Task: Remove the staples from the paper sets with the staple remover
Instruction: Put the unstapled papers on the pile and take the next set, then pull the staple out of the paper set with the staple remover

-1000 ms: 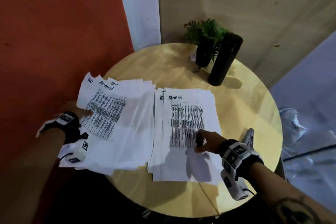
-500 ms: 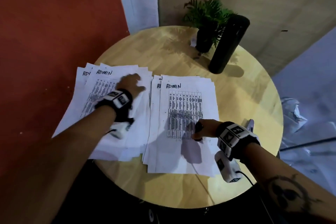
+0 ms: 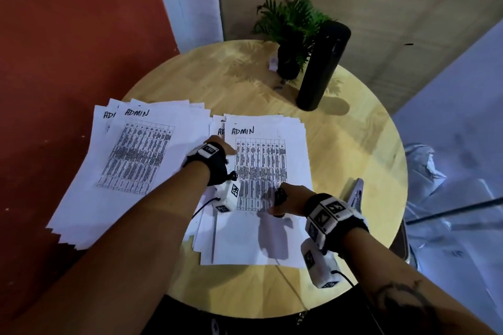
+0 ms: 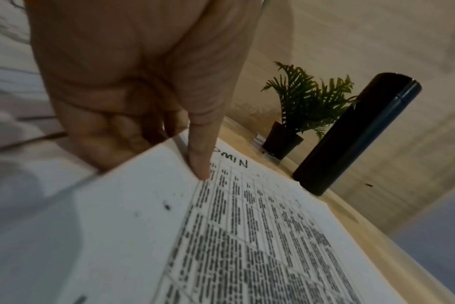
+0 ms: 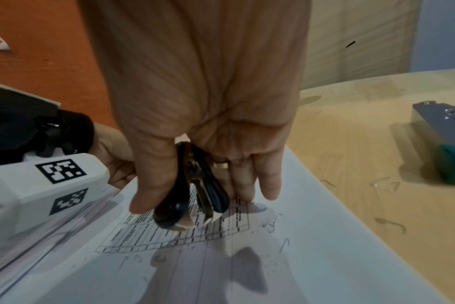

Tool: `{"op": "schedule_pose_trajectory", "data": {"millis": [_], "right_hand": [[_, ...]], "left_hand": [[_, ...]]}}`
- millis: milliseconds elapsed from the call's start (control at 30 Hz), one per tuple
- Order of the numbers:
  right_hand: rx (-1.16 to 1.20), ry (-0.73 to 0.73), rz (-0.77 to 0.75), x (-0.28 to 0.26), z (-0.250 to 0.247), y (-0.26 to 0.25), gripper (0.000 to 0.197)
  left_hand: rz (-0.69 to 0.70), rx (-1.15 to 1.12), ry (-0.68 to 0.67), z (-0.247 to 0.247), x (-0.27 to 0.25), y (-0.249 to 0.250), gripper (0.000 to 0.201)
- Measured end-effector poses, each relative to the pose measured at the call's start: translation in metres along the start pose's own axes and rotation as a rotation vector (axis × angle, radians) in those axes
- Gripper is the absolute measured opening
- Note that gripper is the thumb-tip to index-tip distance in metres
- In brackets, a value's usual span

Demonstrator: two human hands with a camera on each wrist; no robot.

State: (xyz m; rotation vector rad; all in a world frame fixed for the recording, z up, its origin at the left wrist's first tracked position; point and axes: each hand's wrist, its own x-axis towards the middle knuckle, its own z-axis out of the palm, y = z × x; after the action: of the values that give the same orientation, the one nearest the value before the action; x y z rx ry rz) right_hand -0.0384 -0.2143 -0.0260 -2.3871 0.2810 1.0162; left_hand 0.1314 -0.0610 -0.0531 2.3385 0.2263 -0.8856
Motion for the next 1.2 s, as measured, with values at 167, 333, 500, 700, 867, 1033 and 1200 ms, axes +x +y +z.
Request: {"op": "schedule_pose_trajectory", "data": {"millis": [167,333,500,700,867,1033,1200], "right_hand": [[0.049,0.015,-0.019,0.001,0.0,0.003,0.033],[0.248,0.109,-0.05,-0.002,-0.004,0.017,0.029],[0.567,0.48,-0.117,-0.02,-0.05,0.021,0.028],[0.477,0.819,-0.368,-0.071,-0.126,-0.02,0.041],[-0.006,0.845,-0.5,-0.109,-0.15,-0.046,0.053],[-0.053,0.792,-0.485,-0.144,-0.158,-0.062,0.047],[-0.018,0.795,-0.557,-0.184,-0.164,-0.068,0.05]], "left_hand": [[-0.051,-0.069,-0.166,-0.001,-0.001,-0.025,0.07],[0.157,-0.069,0.003,0.005,-0.009,-0.034,0.037],[0.537,-0.224,0.207,-0.006,-0.049,-0.025,0.023],[0.707,-0.499,0.313,-0.02,-0.087,-0.008,0.024],[0.786,-0.625,0.28,-0.028,-0.113,0.003,0.029],[0.925,-0.573,0.301,-0.036,-0.143,0.01,0.031],[1.031,-0.476,0.43,-0.058,-0.181,0.011,0.023]]}}
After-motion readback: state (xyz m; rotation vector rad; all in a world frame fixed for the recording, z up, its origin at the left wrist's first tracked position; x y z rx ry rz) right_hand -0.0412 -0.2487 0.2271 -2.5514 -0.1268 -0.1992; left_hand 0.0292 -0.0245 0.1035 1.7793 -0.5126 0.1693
